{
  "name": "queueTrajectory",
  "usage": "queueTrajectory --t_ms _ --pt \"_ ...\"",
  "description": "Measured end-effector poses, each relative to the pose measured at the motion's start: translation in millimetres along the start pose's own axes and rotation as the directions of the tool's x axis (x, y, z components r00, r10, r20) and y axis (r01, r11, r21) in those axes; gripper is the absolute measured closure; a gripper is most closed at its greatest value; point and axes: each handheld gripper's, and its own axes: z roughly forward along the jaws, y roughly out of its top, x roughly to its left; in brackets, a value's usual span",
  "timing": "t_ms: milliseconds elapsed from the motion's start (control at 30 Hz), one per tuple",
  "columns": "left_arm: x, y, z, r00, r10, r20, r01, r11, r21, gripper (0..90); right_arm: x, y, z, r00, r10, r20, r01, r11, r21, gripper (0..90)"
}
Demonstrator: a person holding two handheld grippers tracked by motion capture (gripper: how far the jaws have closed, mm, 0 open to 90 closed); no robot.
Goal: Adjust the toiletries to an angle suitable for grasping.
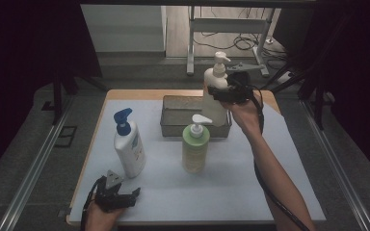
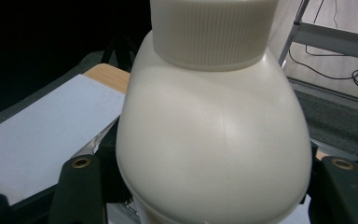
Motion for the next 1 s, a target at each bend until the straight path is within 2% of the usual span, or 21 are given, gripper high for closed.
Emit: queueTrajectory --t_ms 267,533,867,1000 --pt "0.0 0.1 0.0 1.0000 0.000 0.000 0.000 1.0000 0.000 10.6 9.7 6.5 18.4 1.0000 -0.004 -0.002 0.004 1.000 -0.004 36.9" --pt "0.0 0.0 0.1 1.0000 -0.001 0.001 0.001 1.0000 -0.001 10.6 23.1 8.3 47.8 0.9998 -0.017 -0.014 0.017 1.000 -0.003 36.9" --pt "0.0 -0.1 0.0 1.0000 -0.001 0.000 0.001 1.0000 0.001 10.6 28.9 5.0 79.1 0.9990 -0.025 -0.037 0.025 1.000 -0.004 36.9" --pt "0.0 -0.1 -0.1 1.0000 0.000 0.001 0.000 1.0000 0.002 10.6 30.5 2.0 86.7 0.9989 -0.030 -0.036 0.030 1.000 -0.001 36.9"
